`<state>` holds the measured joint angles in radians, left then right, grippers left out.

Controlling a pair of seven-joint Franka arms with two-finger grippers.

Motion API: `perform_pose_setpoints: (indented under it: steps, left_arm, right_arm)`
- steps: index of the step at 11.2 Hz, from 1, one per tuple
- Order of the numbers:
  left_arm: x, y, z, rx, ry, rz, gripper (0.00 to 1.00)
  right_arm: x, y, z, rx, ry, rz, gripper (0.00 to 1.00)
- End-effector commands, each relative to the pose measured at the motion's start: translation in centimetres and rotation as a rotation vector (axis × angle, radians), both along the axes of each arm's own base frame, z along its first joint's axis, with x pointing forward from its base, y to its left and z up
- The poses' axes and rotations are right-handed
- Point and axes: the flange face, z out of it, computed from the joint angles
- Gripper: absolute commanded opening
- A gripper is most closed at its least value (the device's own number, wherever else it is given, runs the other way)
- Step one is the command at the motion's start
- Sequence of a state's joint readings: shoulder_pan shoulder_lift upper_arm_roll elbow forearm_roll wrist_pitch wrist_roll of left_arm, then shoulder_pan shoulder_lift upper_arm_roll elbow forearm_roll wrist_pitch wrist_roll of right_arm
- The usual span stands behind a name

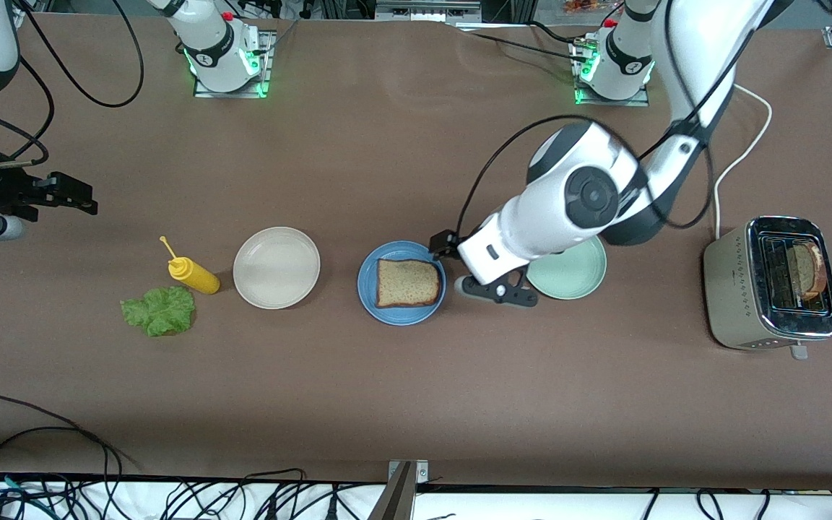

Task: Make sandwich in blue plate with both arms
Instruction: 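Lower the bread onto the blue plate and open the left gripper, then retract the left gripper while the right gripper reaches the lettuce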

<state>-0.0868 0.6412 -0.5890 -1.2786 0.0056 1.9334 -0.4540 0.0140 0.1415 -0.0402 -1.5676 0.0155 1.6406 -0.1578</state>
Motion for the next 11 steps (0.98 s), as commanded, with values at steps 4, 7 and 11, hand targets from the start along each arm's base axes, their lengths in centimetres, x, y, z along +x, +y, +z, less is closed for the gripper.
perform_pose_setpoints:
  steps: [4,7,11]
  left_arm:
    - [-3.0,9.4,11.8,0.220,0.017,0.093,1.00]
    - [-5.0,14.7,16.8,0.271,0.017,0.117,1.00]
    - [-7.1,20.5,20.2,0.316,0.043,0.125,1.00]
  right_arm:
    - [2.9,0.3,-5.1,0.001,-0.006,0.012,1.00]
    - [5.6,-0.5,-9.6,0.002,-0.048,0.065,1.00]
    - [7.3,-3.5,-13.3,0.010,-0.095,0.126,1.00]
